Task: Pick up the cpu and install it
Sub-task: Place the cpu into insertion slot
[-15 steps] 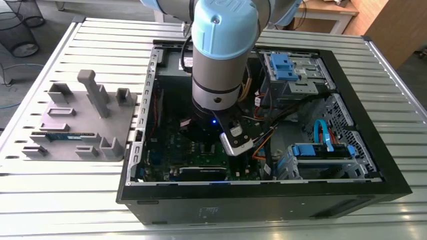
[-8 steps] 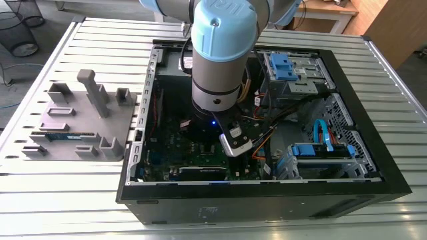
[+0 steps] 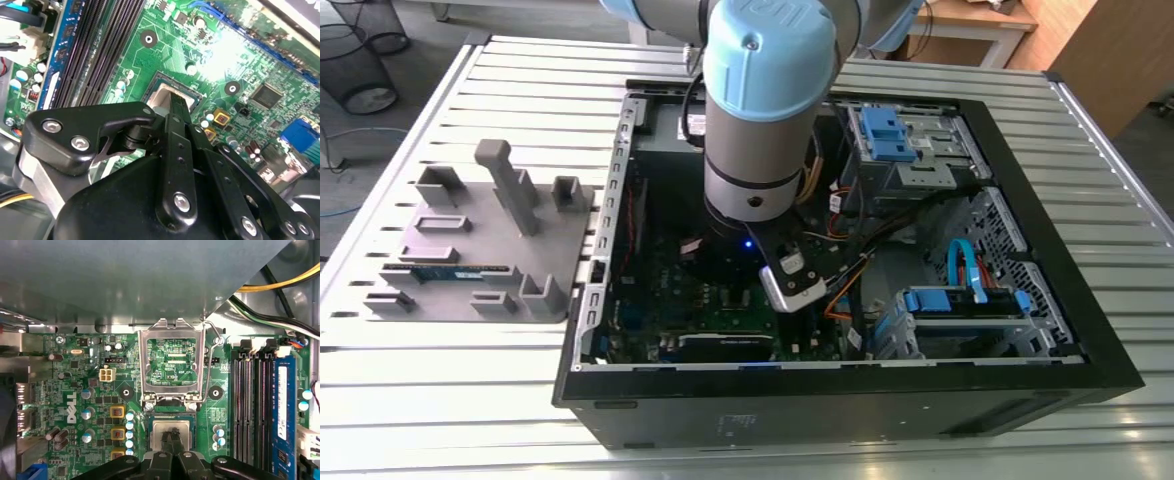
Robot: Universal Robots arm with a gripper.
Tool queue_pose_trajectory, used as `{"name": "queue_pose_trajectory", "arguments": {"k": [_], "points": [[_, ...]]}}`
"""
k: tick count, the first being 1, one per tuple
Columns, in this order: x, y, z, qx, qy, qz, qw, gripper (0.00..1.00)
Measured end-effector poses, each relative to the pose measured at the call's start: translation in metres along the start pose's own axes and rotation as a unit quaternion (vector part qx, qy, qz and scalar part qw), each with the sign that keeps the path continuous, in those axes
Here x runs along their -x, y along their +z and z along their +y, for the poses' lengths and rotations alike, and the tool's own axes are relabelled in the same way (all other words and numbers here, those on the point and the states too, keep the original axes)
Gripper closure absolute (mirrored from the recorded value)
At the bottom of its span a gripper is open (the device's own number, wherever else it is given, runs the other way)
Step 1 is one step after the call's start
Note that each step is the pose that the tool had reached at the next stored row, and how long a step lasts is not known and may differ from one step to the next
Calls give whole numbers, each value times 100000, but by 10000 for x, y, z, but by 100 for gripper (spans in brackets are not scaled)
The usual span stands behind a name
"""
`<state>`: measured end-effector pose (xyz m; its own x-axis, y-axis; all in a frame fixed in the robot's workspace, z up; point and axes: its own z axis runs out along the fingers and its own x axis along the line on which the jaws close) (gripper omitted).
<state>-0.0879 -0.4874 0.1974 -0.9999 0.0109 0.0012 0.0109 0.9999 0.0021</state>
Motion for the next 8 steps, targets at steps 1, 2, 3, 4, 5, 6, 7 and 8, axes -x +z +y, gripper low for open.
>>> {"name": "queue_pose_trajectory", "arguments": {"k": [1, 2, 3, 4, 5, 6, 7, 8], "points": [[0, -23, -1, -35, 0, 17, 100000, 89], [0, -42, -1, -19, 0, 10, 100000, 89], [-1, -63, -1, -21, -1, 11, 100000, 89], [0, -83, -1, -27, -2, 14, 100000, 89], [-1, -105, -1, -29, -1, 15, 100000, 89], [-1, -126, -1, -31, 0, 16, 100000, 89], [-1, -144, -1, -31, 0, 14, 100000, 89], [-1, -155, -1, -28, 0, 14, 100000, 89]]}}
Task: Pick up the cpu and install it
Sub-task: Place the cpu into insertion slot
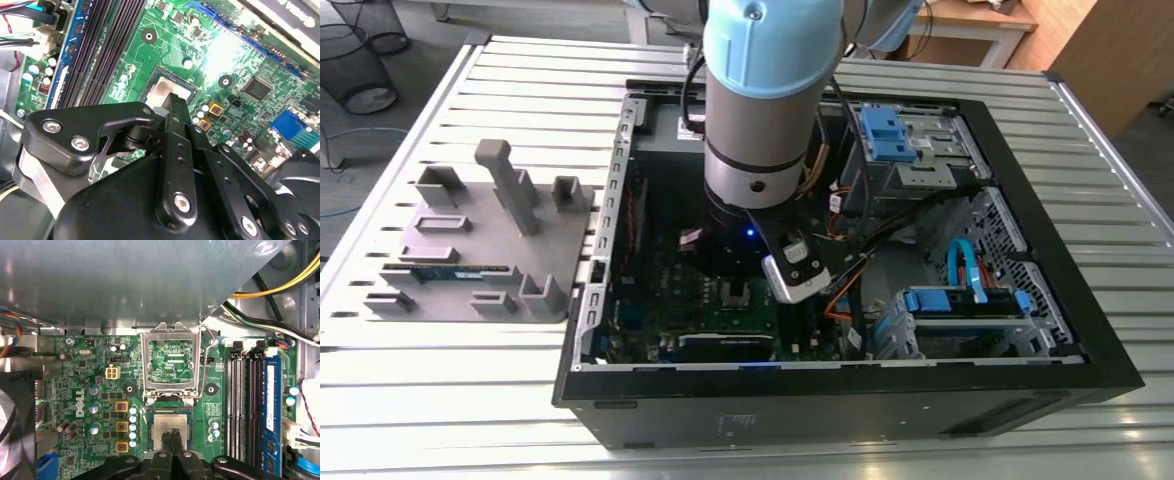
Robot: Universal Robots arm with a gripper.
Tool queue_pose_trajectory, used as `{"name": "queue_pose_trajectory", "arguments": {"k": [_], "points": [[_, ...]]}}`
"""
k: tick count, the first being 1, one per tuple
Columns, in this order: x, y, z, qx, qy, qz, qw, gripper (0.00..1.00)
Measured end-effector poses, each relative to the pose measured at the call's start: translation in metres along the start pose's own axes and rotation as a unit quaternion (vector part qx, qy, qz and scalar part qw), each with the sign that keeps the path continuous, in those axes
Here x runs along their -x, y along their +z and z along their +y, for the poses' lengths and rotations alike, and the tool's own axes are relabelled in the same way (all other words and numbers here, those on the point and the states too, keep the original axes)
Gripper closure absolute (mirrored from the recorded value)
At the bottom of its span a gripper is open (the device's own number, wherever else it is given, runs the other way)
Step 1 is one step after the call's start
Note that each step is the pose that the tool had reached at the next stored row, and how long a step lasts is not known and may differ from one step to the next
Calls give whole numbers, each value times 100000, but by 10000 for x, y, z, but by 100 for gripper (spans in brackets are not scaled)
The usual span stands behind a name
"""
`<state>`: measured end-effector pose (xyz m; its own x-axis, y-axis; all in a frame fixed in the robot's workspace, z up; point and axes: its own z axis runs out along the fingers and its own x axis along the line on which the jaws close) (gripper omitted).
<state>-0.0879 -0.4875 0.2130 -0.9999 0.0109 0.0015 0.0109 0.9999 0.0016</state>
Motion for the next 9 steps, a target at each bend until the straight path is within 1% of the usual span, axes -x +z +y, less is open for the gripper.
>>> {"name": "queue_pose_trajectory", "arguments": {"k": [7, 9], "points": [[0, -6, 0, 0, -1, 1, 100000, 89], [0, -7, -14, -11, -7, 7, 100000, 89]]}}
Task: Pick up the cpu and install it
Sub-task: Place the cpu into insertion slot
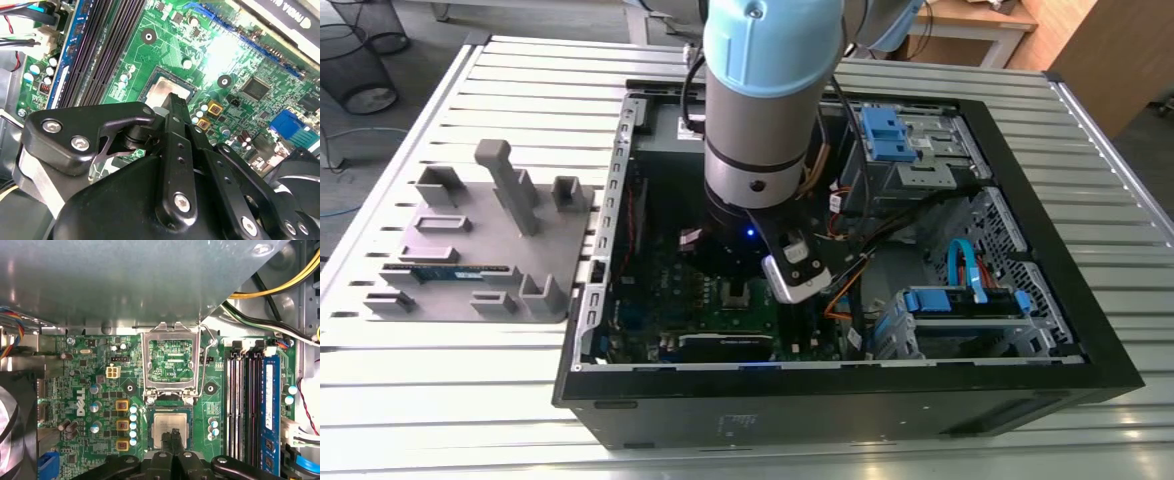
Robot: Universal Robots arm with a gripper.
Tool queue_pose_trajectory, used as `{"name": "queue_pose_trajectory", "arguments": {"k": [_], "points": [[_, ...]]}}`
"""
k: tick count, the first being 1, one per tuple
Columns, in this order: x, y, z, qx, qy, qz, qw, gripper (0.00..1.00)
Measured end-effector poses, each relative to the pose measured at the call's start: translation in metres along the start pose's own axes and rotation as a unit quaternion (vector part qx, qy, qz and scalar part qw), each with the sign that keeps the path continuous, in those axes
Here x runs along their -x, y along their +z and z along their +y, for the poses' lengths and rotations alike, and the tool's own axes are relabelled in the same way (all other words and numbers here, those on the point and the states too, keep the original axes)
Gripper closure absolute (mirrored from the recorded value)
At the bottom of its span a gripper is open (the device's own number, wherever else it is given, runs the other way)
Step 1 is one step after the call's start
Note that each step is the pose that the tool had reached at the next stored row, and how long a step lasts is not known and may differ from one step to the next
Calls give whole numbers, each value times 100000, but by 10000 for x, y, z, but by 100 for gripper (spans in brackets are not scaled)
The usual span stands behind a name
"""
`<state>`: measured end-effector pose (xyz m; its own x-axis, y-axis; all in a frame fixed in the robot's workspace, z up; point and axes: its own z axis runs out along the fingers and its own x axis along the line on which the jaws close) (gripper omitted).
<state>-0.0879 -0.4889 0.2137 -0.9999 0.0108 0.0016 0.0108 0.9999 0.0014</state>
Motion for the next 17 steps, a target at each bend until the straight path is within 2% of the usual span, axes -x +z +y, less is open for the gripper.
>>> {"name": "queue_pose_trajectory", "arguments": {"k": [3, 11, 17], "points": [[0, 1, -27, 7, 4, -5, 100000, 89], [1, 24, -39, 11, 10, 5, 100000, 89], [1, 10, -39, 10, 9, 6, 100000, 89]]}}
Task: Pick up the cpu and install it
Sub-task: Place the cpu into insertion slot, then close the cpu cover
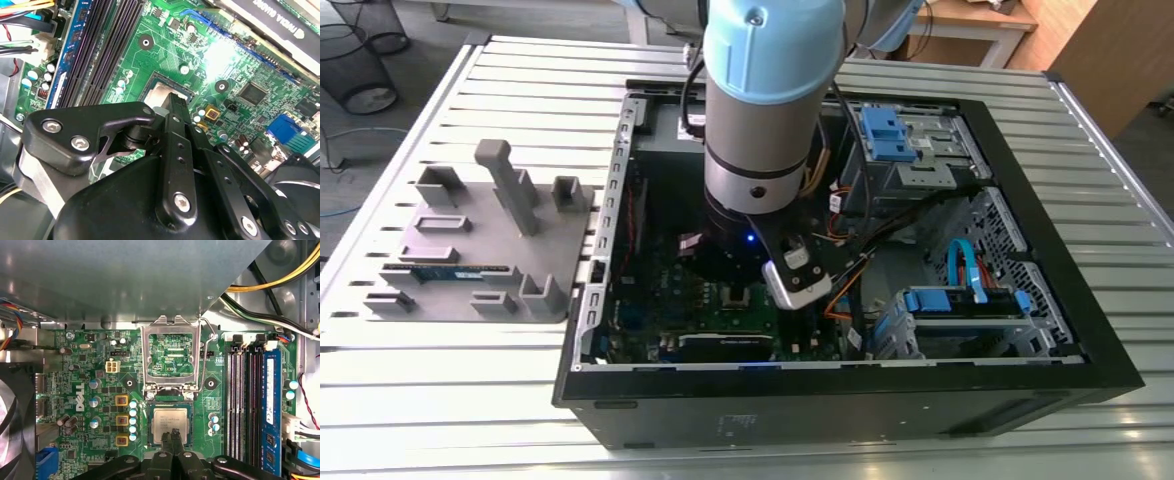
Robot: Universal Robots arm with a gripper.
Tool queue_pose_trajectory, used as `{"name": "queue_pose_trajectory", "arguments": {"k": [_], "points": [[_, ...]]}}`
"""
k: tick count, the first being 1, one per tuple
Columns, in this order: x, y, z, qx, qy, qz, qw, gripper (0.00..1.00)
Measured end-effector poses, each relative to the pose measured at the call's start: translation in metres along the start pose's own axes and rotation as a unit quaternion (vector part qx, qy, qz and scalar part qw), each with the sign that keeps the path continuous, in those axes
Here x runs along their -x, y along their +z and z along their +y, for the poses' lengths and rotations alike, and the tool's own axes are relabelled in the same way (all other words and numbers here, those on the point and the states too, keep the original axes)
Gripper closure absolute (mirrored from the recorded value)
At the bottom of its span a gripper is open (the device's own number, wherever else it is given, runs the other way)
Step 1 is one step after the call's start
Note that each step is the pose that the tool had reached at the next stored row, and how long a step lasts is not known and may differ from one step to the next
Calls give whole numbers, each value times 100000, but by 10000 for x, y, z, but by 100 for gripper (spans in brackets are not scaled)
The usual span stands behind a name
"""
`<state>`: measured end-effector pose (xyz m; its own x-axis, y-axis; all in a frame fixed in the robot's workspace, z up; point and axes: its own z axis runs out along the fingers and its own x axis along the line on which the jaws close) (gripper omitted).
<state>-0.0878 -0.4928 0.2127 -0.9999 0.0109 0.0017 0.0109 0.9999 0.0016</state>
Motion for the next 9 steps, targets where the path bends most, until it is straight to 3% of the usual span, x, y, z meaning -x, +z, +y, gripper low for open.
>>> {"name": "queue_pose_trajectory", "arguments": {"k": [9], "points": [[0, -4, 24, 1, -2, -1, 100000, 89]]}}
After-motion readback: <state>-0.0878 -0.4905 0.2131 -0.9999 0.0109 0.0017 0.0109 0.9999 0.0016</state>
